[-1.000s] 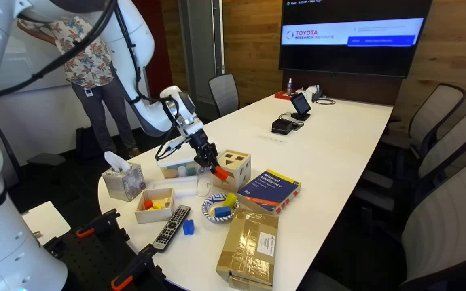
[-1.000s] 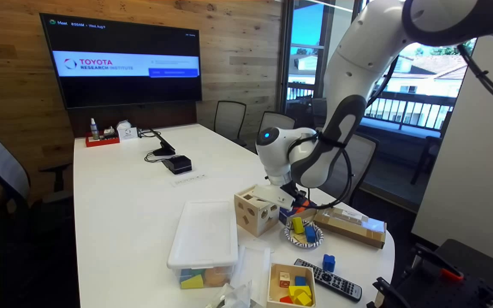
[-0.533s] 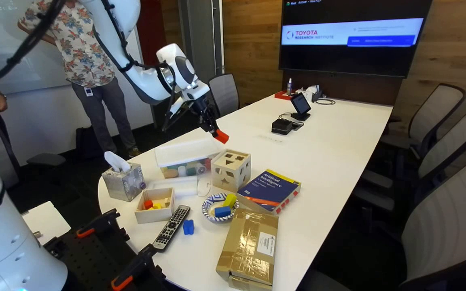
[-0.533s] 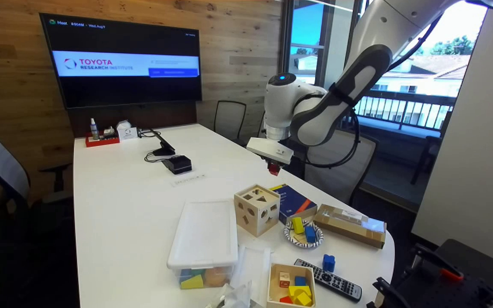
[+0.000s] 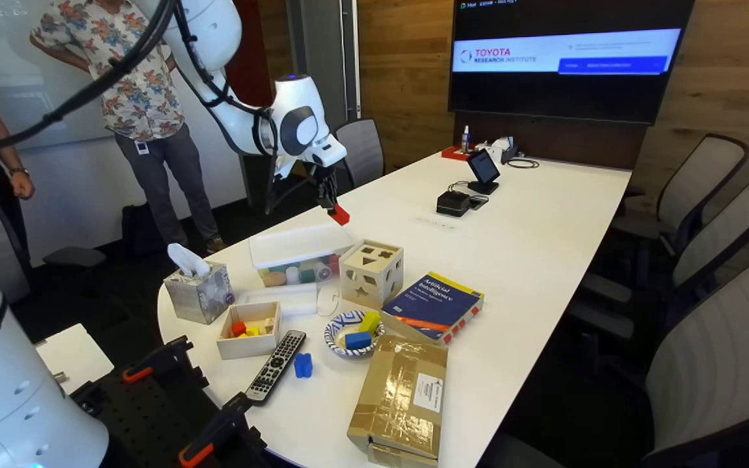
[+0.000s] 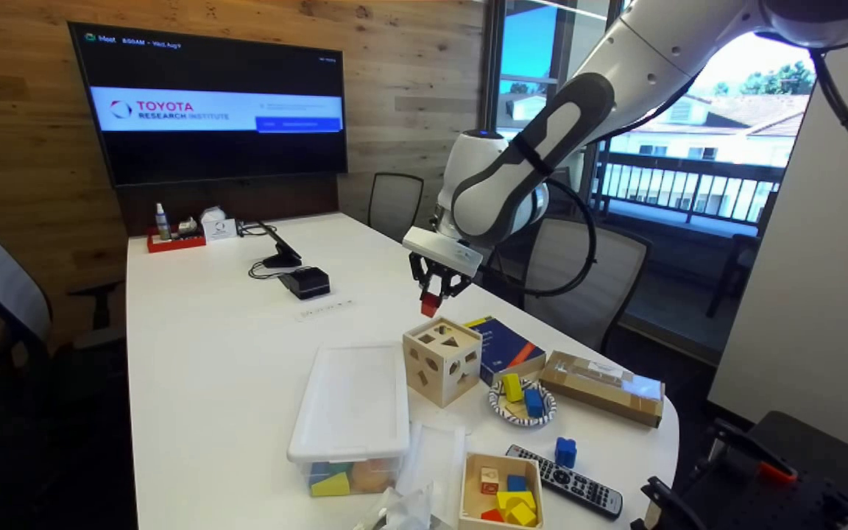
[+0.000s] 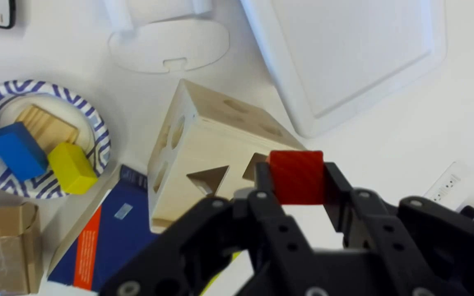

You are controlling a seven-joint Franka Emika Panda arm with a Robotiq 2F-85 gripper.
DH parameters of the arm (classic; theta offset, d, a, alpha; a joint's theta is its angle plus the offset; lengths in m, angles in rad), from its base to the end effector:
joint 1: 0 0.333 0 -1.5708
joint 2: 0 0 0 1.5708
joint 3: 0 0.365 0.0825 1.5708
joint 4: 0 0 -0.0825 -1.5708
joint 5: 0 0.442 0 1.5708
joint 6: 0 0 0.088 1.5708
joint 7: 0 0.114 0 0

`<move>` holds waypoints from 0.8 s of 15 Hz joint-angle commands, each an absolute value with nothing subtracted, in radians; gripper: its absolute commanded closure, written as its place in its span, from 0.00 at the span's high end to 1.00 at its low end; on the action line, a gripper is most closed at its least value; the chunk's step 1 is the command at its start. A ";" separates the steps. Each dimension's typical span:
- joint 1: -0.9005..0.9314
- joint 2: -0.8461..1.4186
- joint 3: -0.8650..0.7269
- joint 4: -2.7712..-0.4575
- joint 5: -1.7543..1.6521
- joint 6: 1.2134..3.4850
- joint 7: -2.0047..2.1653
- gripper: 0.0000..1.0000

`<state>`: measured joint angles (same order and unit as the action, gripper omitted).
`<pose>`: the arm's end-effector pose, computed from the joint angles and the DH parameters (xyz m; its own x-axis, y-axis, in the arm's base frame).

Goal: Put the orange cube inside the wooden object

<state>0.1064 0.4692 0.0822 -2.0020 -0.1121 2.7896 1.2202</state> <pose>0.6844 0.1326 0.2465 0.5616 -0.8157 0.1387 -0.7665 -0.5760 -0.2840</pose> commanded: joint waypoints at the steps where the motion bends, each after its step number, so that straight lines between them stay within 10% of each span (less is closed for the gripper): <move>1: 0.081 0.549 0.112 -1.900 0.074 2.784 1.077 0.08; 12: 0.010 0.716 0.101 -1.687 0.368 2.693 0.942 0.08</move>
